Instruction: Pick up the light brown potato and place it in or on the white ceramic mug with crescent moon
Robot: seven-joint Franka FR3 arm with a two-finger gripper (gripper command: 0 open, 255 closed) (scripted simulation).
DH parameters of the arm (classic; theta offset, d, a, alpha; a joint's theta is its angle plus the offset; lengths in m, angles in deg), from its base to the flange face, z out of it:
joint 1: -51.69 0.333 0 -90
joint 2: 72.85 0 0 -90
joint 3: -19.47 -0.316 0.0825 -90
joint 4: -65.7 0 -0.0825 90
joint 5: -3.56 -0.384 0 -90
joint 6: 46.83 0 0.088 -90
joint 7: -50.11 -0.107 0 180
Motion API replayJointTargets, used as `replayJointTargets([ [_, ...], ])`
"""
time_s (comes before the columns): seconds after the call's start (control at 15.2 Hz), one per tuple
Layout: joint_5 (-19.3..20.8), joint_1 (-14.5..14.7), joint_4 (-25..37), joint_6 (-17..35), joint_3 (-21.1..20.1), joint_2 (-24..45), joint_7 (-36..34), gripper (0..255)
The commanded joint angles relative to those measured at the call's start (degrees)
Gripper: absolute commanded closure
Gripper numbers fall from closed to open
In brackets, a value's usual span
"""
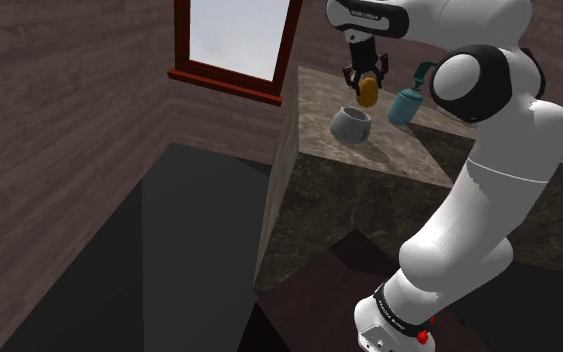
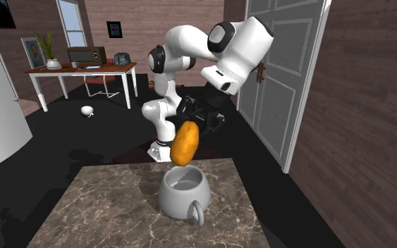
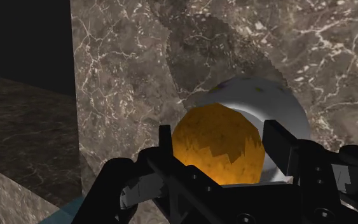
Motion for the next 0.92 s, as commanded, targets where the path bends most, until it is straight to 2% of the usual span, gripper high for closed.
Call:
replayJointTargets([
  [0.0,0.7,-0.5,7.1,-1.2,0.6,5.0,2.2,255],
  [0.13,1.3,-1.1,15.0,-2.8,1.4,10.3,4.9,255],
  [0.86,0.2,-2.2,1.8,6.0,0.9,7.0,0.1,255],
])
